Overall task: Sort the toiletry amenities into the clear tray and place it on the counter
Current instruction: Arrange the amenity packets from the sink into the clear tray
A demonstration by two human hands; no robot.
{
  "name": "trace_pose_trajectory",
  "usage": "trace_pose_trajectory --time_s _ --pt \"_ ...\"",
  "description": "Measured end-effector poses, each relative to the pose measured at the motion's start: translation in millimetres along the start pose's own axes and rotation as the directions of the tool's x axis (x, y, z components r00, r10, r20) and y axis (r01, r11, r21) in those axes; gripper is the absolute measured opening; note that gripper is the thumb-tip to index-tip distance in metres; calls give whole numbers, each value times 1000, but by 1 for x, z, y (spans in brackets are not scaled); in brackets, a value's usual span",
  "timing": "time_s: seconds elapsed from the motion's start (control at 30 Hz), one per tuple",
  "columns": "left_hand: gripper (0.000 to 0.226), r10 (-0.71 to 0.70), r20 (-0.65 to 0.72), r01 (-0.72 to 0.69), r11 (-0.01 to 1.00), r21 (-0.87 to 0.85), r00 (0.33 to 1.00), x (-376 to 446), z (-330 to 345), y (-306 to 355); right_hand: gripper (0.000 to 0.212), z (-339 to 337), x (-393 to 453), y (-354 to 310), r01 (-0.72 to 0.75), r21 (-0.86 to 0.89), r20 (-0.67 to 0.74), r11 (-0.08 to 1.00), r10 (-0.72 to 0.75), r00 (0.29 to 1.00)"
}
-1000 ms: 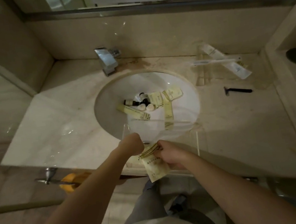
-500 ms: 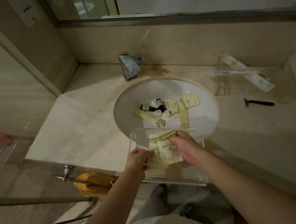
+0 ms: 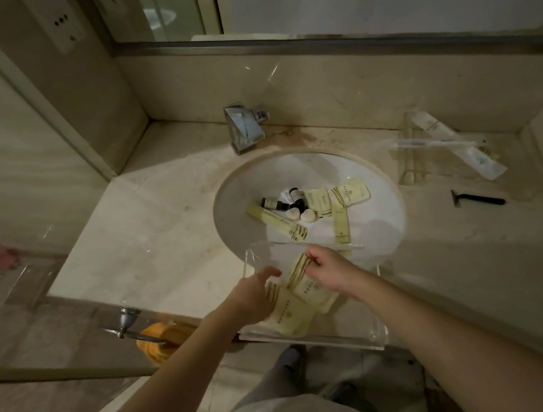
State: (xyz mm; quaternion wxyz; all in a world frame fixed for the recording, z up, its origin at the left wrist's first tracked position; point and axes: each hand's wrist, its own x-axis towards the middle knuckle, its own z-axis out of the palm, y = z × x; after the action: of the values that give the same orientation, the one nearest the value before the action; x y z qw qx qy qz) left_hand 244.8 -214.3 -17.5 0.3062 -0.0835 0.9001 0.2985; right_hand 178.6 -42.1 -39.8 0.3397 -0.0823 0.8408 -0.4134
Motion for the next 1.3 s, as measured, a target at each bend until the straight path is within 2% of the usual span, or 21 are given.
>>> trace_pose_trajectory --time_s 0.07,0.17,0.23,0.3,0.4,0.53,0.67,0.73,0.8,0.87,1.07,1.23,1.3 --pt "58 73 -2 -70 975 212 997 -3 1 2 23 -3 -2 4 -23 -69 -5 997 23 1000" --pt "58 148 -18 -118 850 513 989 -6 4 5 19 -5 -6 11 -24 -212 22 977 29 999" --pt "61 169 -21 -114 749 653 985 -5 4 7 8 -3 -8 13 -13 -296 44 955 27 999" --pt "66 252 -15 -164 672 722 968 0 6 9 11 -1 -10 15 4 -381 61 924 21 998" --pt "63 368 49 -302 670 678 928 8 10 11 14 1 -15 16 24 -499 63 866 8 998" --pt "53 348 126 -352 725 593 929 11 10 7 14 -1 -23 22 16 -460 74 888 20 997" --pt "57 320 187 -367 724 584 929 15 5 6 20 -1 -28 23 20 -417 91 909 20 996" --pt "61 310 224 -381 712 589 924 18 4 8 28 -1 -29 22 58 -488 115 871 -2 993" --pt "67 311 253 -401 694 599 916 21 4 10 39 -1 -30 22 123 -607 143 785 -44 989" --pt "73 298 270 -402 691 601 916 25 2 10 41 -1 -29 22 148 -662 147 734 -67 987" --pt "75 226 326 -383 715 585 918 31 0 15 30 12 -27 22 137 -576 103 806 -94 990" --pt "69 154 394 -371 739 563 906 35 -6 24 43 10 -25 16 106 -534 92 839 -67 993" --pt "55 179 389 -376 764 524 904 41 -14 33 27 0 -24 10 81 -495 22 865 -80 997"
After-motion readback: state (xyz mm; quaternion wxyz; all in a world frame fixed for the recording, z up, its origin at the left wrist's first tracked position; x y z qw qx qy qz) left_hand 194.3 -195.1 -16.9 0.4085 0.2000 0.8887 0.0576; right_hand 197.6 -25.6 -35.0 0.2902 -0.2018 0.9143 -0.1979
